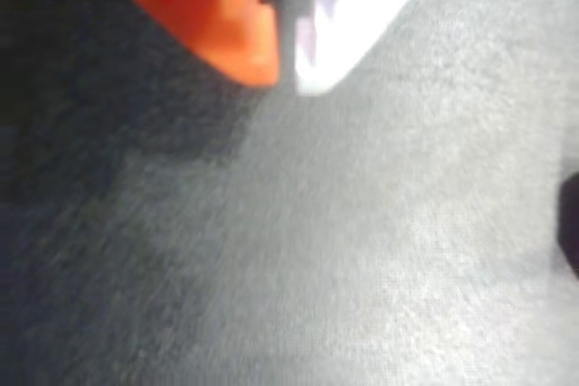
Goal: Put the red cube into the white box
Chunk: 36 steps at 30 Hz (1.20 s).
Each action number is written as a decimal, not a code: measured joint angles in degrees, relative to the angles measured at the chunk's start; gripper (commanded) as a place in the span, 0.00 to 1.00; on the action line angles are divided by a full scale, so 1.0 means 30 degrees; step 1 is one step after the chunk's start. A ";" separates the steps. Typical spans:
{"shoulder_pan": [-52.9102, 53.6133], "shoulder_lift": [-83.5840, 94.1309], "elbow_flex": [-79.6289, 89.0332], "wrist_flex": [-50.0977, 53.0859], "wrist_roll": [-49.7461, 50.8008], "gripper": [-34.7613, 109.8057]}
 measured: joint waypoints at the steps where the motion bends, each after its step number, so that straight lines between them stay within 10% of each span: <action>1: -0.0029 -0.0820 -0.0645 0.0000 -0.0117 0.24; 36: -0.7002 -1.6289 -0.6211 -0.8496 0.4893 0.32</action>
